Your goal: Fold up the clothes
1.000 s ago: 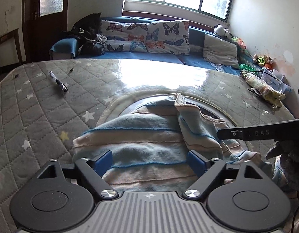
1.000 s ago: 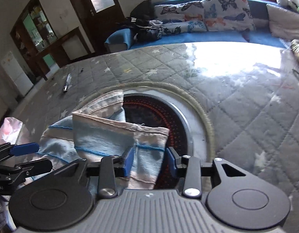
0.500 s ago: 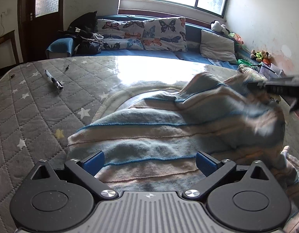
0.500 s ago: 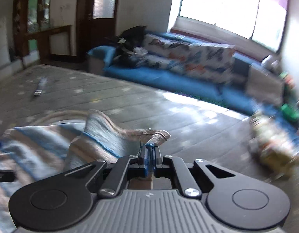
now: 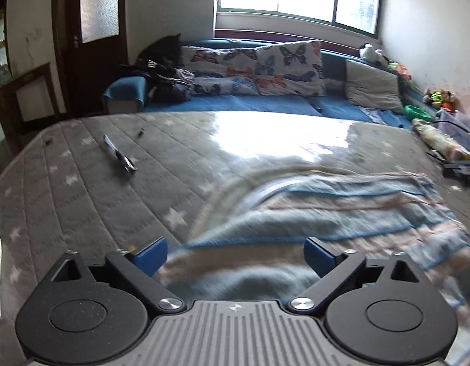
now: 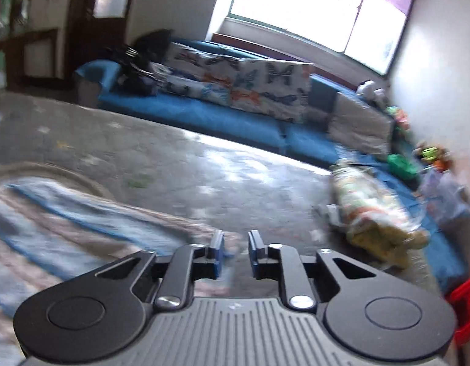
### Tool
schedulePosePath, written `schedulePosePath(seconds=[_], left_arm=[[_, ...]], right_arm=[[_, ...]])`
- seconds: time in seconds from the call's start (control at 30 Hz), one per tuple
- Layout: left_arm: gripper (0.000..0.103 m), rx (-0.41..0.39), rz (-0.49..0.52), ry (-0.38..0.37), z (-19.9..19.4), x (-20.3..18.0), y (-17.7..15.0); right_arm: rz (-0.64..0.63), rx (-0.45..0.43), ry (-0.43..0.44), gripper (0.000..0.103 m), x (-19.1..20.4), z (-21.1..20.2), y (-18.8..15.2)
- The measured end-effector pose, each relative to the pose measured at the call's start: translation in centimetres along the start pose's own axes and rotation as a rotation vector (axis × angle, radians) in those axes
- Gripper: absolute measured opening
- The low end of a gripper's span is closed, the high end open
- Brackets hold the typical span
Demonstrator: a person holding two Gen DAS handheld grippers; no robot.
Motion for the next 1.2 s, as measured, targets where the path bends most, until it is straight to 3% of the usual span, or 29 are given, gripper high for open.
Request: schedulePosePath(seconds=[0.23, 0.37, 0.43, 0.47, 0.53, 0.77, 0.97, 1.0, 1.07, 1.13, 1.2], left_arm=[[0.070, 0.025, 0.068, -0.058, 1.9, 0.6, 0.4], [0.045, 0.043, 0.098, -0.096, 2.7, 0.3, 0.0], [0.027, 0.049, 0.106, -0.102, 3.0, 0.2, -0.2], [0.012, 0.049, 0.107, -0.111, 2.9, 0.2, -0.3], [0.006, 0.037, 0.108, -0.139, 2.3, 0.0, -0.2], [0.003, -0.035, 0.186, -0.264, -2.5, -3.2, -1.6], [0.003, 0.037, 0.286, -0.405, -3.7, -7.4, -5.4], [0.003, 0.045, 0.302, -0.414, -3.9, -7.9, -5.6], [0.007, -0.012, 0.305, -0.408, -5.3, -7.7, -4.7], [0.008, -0.102, 0.248, -0.371, -6.8, -6.3, -2.5], [0.014, -0.135, 0.196, -0.321, -7.0, -4.4, -0.4]], right_arm=[[-0.087, 0.043, 0.150, 0.023, 3.7, -1.0, -2.5], [-0.105, 0.074, 0.163, 0.023, 5.2, -0.5, -3.4], [-0.095, 0.087, 0.162, 0.023, 5.3, -0.3, -3.8], [-0.091, 0.092, 0.160, 0.023, 5.2, -0.3, -3.9], [-0.082, 0.102, 0.158, 0.023, 5.1, -0.2, -4.1], [-0.074, 0.103, 0.159, 0.026, 5.0, 0.2, -4.3], [-0.060, 0.105, 0.157, 0.030, 4.9, 0.2, -4.3], [-0.058, 0.105, 0.157, 0.030, 4.9, 0.2, -4.3], [-0.057, 0.107, 0.157, 0.031, 4.9, 0.2, -4.3], [-0.058, 0.109, 0.157, 0.031, 4.8, 0.2, -4.2], [-0.060, 0.109, 0.157, 0.032, 4.7, 0.2, -4.2]])
Point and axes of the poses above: each gripper's, at about its wrist camera, not at the fingertips, and z roughly the way its jaws point, x to its left, y to its top, the point moved 5 cm from there along z, roughly the way its jaws point, and after that the axes turned 7 degrees about x, right-handed, at the moved point
